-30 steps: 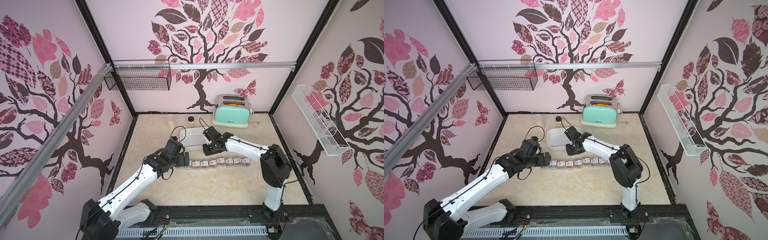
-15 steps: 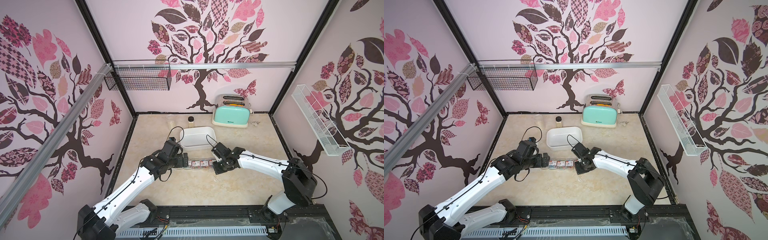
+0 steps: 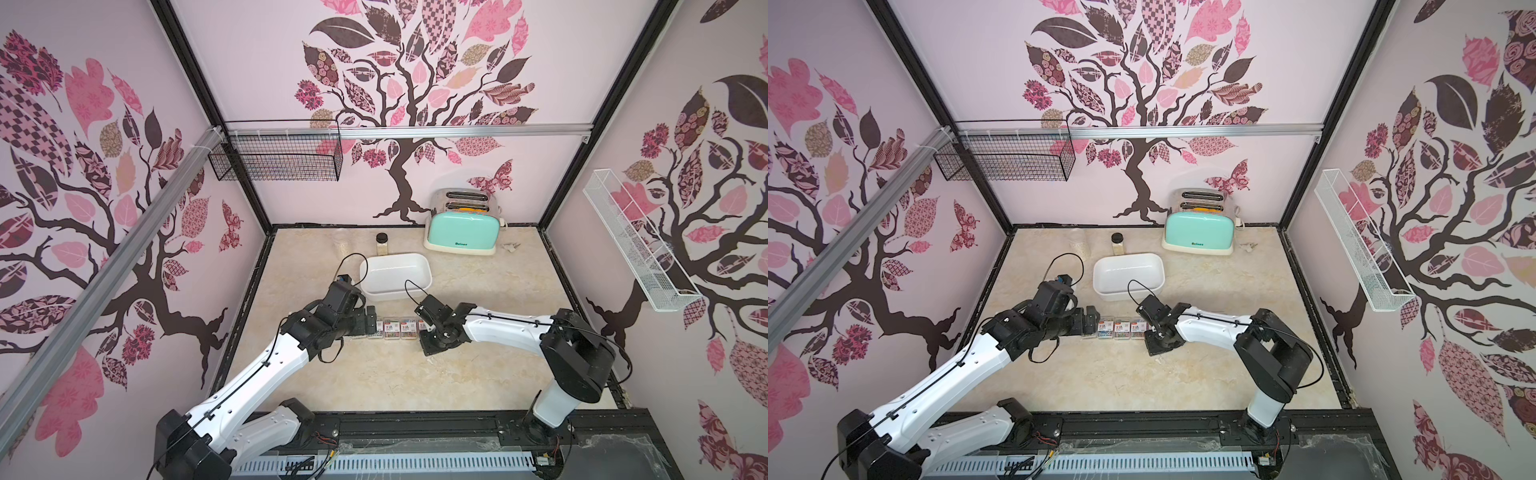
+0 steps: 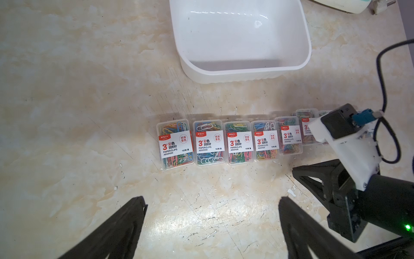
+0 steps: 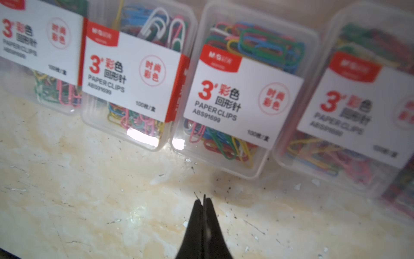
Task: Take the paper clips out of the storage box
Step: Adjust the boxed paper clips at the center of the board.
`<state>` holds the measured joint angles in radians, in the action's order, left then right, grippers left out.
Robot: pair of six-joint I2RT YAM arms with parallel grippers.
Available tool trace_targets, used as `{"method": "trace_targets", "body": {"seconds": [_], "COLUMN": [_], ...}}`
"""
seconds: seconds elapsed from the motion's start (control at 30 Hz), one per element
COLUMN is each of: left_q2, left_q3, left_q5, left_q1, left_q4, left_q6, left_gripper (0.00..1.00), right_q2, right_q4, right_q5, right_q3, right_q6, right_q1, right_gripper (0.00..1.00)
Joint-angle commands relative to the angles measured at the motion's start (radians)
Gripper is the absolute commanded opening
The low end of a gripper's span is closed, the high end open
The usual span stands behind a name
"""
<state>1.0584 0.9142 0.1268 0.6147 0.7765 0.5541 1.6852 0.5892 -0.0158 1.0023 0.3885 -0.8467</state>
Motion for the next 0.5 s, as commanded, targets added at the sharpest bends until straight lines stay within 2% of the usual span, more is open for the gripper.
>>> {"method": "trace_targets", "body": {"seconds": [0.0, 0.47], "left_q2": [0.002, 0.019], "left_q3": [0.000, 0.003], "left_q5": [0.005, 0.013], "left_q1": [-0.004, -0.004], "left_q4": [0.000, -0.005], "left_q6": [-0.001, -0.007], "left_gripper": [0.98, 0.98], "right_q2": [0.027, 0.063], "right_q4": [-0.022, -0.046], "right_q5": [0.056, 0.063], "right_q3": [0.041, 0.045], "right_q6": [0.005, -0.016], "right_q1": [0.000, 0.000], "right_gripper": [0.01, 0.00]}}
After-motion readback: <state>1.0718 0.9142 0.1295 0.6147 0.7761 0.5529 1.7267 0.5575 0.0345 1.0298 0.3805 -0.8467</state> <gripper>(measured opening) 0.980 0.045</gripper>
